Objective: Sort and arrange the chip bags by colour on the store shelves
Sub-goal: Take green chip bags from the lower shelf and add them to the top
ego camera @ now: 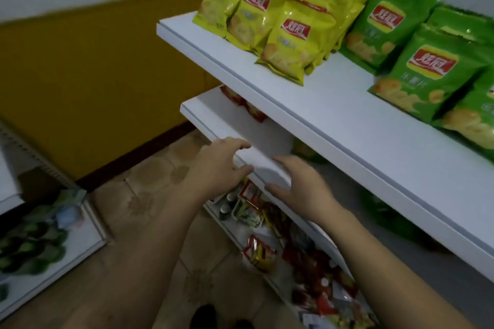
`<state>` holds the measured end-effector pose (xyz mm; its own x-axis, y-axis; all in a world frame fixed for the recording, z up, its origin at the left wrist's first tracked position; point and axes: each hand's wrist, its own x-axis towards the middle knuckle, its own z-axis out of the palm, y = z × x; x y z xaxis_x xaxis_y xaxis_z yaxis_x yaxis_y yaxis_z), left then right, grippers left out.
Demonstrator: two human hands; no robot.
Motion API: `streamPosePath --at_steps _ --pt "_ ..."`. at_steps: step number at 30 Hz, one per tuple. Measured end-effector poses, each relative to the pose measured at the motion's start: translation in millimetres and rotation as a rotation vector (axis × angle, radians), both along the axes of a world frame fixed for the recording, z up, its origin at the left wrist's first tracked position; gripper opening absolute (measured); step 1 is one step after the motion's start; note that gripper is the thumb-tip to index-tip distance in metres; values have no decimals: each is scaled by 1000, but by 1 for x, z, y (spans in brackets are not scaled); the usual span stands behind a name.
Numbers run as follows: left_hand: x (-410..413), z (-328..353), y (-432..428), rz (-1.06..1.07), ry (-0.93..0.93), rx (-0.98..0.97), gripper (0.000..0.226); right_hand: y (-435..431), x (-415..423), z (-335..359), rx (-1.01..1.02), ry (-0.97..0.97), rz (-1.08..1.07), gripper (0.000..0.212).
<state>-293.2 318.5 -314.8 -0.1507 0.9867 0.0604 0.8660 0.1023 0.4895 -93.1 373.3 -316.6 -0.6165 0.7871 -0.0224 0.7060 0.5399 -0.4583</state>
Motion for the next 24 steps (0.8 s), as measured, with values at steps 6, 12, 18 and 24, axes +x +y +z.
streamPosePath --at_steps 6,12,18,24 --pt "4 -84 16 -124 -72 -158 56 15 17 -76 -157 -187 -209 70" --pt "3 -127 44 -205 -148 -163 60 37 21 -108 -138 -273 -366 69" --pt "-5 -140 63 -249 -192 -170 62 92 -6 -130 -152 -305 -444 68" --pt "-8 -144 64 -246 -195 -193 60 144 -10 -154 -186 -520 -350 60"
